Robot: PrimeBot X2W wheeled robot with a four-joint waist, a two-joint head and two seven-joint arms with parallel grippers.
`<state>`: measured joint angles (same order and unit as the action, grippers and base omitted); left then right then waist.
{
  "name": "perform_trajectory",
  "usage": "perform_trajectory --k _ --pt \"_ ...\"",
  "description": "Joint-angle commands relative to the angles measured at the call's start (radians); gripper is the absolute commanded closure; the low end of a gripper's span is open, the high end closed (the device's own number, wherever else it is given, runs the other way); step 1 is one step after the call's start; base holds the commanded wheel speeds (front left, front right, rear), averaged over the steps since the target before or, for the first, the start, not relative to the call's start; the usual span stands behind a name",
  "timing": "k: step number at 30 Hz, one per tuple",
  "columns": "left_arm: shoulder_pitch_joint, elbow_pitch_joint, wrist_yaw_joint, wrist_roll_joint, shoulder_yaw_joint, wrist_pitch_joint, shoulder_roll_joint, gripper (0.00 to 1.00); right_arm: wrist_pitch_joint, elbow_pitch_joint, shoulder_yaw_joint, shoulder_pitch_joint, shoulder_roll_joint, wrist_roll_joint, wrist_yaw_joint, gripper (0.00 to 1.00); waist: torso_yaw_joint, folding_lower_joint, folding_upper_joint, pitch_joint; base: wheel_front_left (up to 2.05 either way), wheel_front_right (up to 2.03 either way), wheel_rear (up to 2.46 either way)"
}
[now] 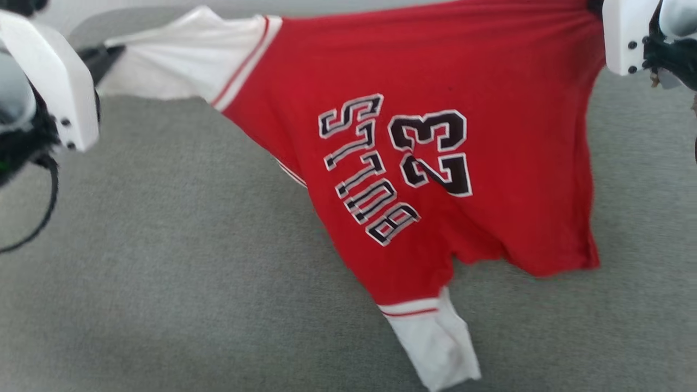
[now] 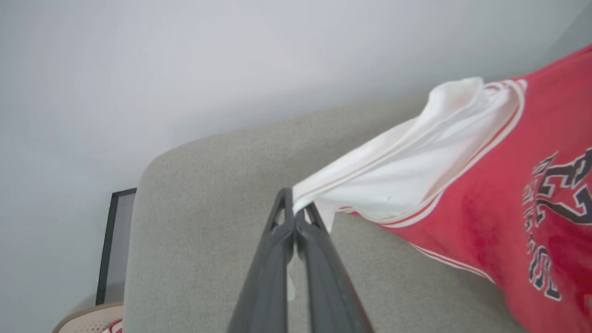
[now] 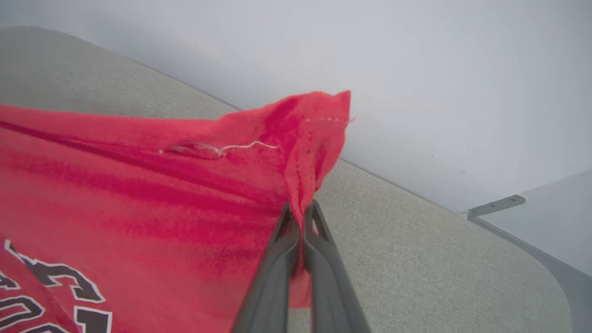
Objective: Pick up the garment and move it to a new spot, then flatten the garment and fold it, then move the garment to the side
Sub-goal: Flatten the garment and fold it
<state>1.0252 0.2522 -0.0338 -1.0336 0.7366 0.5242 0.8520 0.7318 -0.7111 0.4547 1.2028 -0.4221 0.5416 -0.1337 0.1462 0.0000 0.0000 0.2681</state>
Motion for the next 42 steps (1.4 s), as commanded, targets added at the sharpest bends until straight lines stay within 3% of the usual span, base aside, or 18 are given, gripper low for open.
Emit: perform_trajectory --k 1,10,15,20,21,26,29,31,36,42 --pt "0.024 0.025 0.003 0.016 -0.009 0.009 0.009 1.00 0.007 0.007 -0.015 -0.010 -0.007 -0.013 0.006 1.00 -0.027 0.0000 0.0000 -0.027 0.00 0.00 0.00" --pt "0.193 0.195 0.055 0.055 0.008 0.010 -0.092 1.00 0.020 0.030 -0.172 0.011 0.052 -0.134 0.006 1.00 -0.060 0.0000 0.0000 -0.033 0.00 0.00 0.00" --pt "0.311 0.335 0.067 0.094 -0.009 -0.083 -0.181 1.00 -0.086 -0.013 -0.284 0.071 0.108 -0.263 0.005 1.00 -0.072 0.0000 0.0000 0.014 0.00 0.00 0.00" --pt "0.471 0.488 0.060 0.169 -0.035 -0.277 -0.244 1.00 -0.266 -0.090 -0.377 0.175 0.180 -0.421 0.005 1.00 -0.092 0.0000 0.0000 0.074 0.00 0.00 0.00" --pt "0.471 0.488 0.060 0.169 -0.035 -0.277 -0.244 1.00 -0.266 -0.090 -0.377 0.175 0.180 -0.421 0.005 1.00 -0.092 0.0000 0.0000 0.074 0.00 0.00 0.00" --pt "0.670 0.608 0.041 0.279 -0.083 -0.675 -0.288 1.00 -0.655 -0.122 -0.524 0.281 0.238 -0.669 0.006 1.00 -0.099 0.0000 0.0000 0.131 0.00 0.00 0.00" --pt "0.720 0.636 0.067 0.304 -0.106 -0.778 -0.312 1.00 -0.770 -0.147 -0.584 0.304 0.260 -0.787 0.006 1.00 -0.090 0.0000 0.0000 0.146 0.00 0.00 0.00" --pt "0.709 0.644 0.095 0.313 -0.119 -0.789 -0.327 1.00 -0.814 -0.172 -0.612 0.305 0.277 -0.839 0.006 1.00 -0.082 0.0000 0.0000 0.152 0.00 0.00 0.00" --pt "0.593 0.706 0.146 0.320 -0.083 -0.782 -0.353 1.00 -0.804 -0.279 -0.641 0.242 0.291 -0.904 0.006 1.00 -0.066 0.0000 0.0000 0.146 0.00 0.00 0.00" --pt "0.430 0.774 0.162 0.268 0.023 -0.613 -0.373 1.00 -0.743 -0.422 -0.645 0.139 0.306 -0.873 0.005 1.00 -0.053 0.0000 0.0000 0.124 0.00 0.00 0.00"
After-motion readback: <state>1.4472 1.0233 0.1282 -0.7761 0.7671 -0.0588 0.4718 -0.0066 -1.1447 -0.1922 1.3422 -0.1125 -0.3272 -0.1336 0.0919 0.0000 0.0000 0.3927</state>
